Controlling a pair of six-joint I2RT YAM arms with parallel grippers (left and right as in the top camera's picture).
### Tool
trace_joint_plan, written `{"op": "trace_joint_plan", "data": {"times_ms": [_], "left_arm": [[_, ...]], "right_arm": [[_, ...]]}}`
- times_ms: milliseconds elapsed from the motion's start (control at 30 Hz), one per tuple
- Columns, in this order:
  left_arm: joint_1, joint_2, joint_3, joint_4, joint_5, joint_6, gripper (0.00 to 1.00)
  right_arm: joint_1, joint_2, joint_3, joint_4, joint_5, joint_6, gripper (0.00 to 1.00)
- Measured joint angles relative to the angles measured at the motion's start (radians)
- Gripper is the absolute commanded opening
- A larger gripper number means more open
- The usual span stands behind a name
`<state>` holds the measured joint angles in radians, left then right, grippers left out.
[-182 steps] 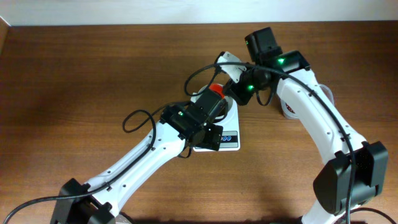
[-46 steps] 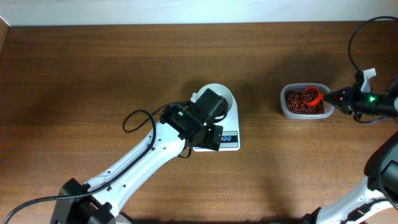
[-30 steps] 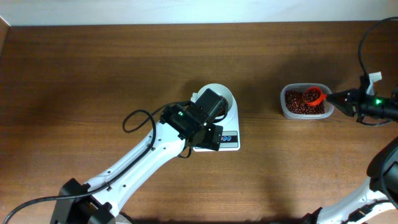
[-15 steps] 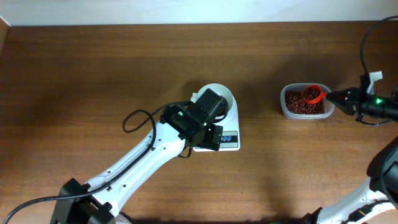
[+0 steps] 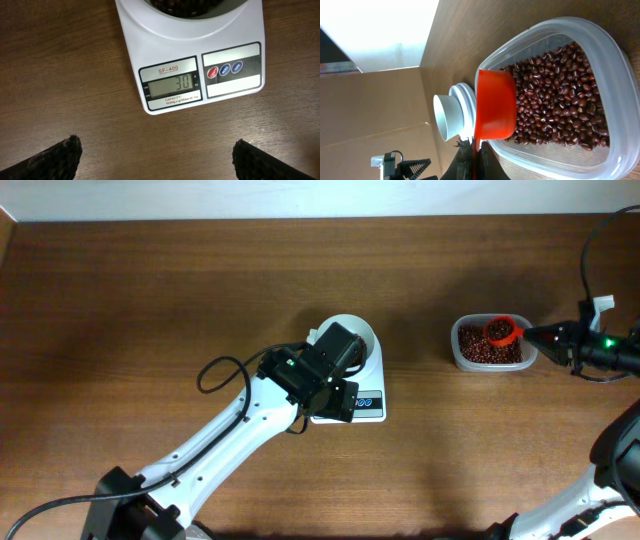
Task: Scoop item into bowl and weigh 50g on scale
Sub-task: 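Dig the red scoop into the beans with the right gripper, then lift the filled scoop and carry it over the white bowl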
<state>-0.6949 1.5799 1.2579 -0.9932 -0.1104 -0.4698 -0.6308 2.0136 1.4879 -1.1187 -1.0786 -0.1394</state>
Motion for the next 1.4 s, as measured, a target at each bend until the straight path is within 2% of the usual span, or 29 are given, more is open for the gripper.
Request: {"op": "trace_joint_plan", "data": {"times_ms": [767, 1400], "left_arm": [[0.0, 0.0, 0.0, 0.0, 0.0, 0.0, 0.99], [0.0, 0.0, 0.0, 0.0, 0.0, 0.0, 0.99]], "right_arm": [[0.014, 0.0, 0.0, -0.044, -0.106, -0.026, 0.04], [0.354, 0.0, 0.0, -0.012, -0.222, -0.029, 0.04]]}}
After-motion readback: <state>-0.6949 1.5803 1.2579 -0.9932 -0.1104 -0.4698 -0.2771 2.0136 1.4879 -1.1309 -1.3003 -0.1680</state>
